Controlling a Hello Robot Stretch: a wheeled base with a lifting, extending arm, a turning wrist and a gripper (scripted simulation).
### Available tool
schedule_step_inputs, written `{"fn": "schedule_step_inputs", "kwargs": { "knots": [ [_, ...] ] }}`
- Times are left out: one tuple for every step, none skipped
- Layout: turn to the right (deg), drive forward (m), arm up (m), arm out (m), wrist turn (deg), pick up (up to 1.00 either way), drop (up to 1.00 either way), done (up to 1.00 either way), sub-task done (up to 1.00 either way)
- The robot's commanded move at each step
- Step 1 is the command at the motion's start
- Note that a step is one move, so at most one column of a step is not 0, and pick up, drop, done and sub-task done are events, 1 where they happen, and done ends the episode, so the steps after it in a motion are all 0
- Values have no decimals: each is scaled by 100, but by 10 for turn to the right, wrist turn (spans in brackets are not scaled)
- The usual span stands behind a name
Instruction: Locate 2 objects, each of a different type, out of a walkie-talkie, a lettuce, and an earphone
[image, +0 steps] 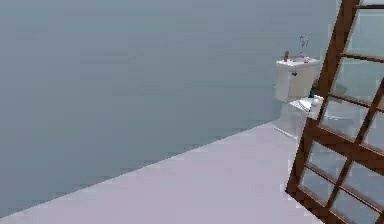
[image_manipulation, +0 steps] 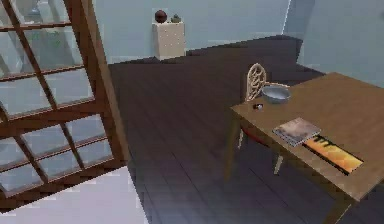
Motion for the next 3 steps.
{"fn": "schedule_step_inputs", "kwargs": {
  "knots": [
    [180, 0, 0, 0, 0, 0, 0, 0, 0],
    [0, 100, 0, 0, 0, 0, 0, 0, 0],
    [60, 0, 0, 0, 0, 0, 0, 0, 0]
  ]
}}
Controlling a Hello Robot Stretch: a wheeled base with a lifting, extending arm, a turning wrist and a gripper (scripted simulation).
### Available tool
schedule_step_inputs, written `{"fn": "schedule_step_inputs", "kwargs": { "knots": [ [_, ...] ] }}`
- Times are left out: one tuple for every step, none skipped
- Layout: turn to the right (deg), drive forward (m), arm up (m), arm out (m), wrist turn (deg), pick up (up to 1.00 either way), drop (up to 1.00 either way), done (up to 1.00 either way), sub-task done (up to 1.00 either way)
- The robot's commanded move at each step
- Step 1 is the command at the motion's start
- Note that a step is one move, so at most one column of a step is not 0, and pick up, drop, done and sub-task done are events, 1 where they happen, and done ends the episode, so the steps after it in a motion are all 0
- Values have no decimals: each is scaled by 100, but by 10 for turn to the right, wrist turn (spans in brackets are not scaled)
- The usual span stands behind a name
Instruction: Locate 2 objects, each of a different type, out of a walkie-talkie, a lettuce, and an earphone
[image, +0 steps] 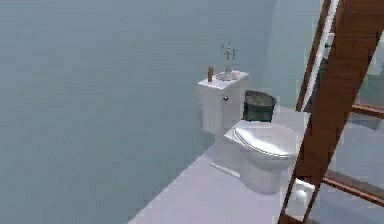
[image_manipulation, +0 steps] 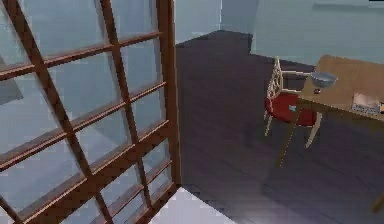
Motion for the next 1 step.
{"fn": "schedule_step_inputs", "kwargs": {
  "knots": [
    [0, 60, 0, 0, 0, 0, 0, 0, 0]
  ]
}}
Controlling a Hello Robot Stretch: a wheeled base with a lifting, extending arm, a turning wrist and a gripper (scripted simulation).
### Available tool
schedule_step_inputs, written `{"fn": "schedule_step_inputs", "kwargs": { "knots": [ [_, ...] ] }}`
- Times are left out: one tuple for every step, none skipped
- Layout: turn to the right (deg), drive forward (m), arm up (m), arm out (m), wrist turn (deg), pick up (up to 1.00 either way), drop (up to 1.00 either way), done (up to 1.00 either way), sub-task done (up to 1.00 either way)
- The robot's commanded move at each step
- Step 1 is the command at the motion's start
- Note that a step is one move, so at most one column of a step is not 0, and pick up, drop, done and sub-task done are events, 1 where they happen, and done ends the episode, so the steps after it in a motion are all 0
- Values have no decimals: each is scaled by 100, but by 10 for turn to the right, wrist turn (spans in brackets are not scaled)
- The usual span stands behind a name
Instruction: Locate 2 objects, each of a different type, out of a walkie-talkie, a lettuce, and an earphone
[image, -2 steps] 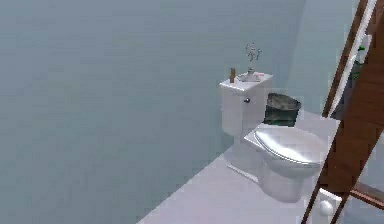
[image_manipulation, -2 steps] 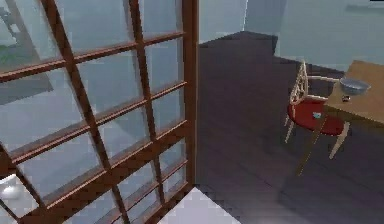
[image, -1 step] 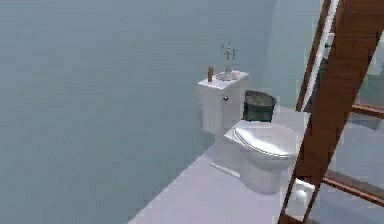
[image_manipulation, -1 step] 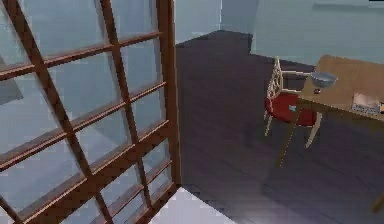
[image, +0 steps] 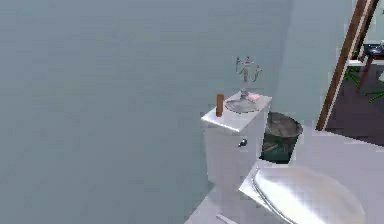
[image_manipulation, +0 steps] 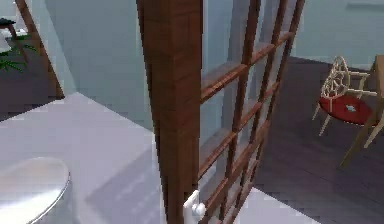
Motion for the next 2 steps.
{"fn": "schedule_step_inputs", "kwargs": {
  "knots": [
    [420, 0, 0, 0, 0, 0, 0, 0, 0],
    [0, 40, 0, 0, 0, 0, 0, 0, 0]
  ]
}}
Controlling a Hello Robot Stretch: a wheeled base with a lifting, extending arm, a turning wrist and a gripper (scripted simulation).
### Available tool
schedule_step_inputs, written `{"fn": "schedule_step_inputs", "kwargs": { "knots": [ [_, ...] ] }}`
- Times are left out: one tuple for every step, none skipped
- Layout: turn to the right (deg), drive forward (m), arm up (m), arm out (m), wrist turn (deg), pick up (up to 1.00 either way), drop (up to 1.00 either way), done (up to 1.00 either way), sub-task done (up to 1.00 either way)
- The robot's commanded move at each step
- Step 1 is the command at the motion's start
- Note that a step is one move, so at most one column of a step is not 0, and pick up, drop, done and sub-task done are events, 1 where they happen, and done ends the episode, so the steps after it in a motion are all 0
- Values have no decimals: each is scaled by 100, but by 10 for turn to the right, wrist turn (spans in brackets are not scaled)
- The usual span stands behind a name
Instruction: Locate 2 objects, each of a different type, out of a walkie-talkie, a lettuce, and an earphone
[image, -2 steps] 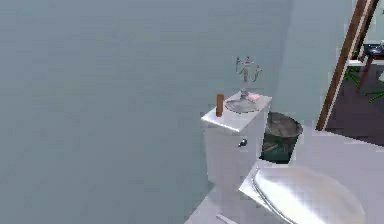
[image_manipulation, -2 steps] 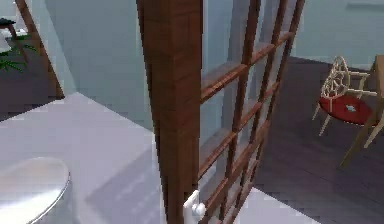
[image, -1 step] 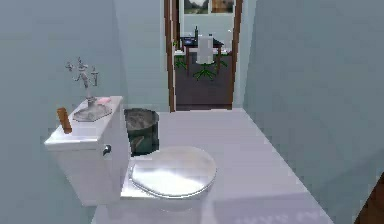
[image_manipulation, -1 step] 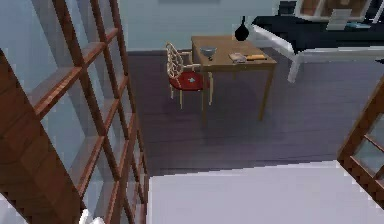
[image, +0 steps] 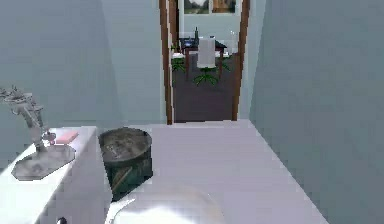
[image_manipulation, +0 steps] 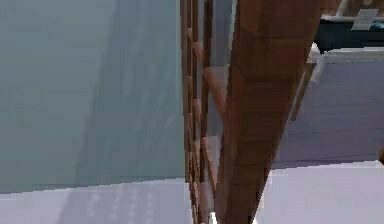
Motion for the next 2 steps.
{"fn": "schedule_step_inputs", "kwargs": {
  "knots": [
    [450, 0, 0, 0, 0, 0, 0, 0, 0],
    [30, 0, 0, 0, 0, 0, 0, 0, 0]
  ]
}}
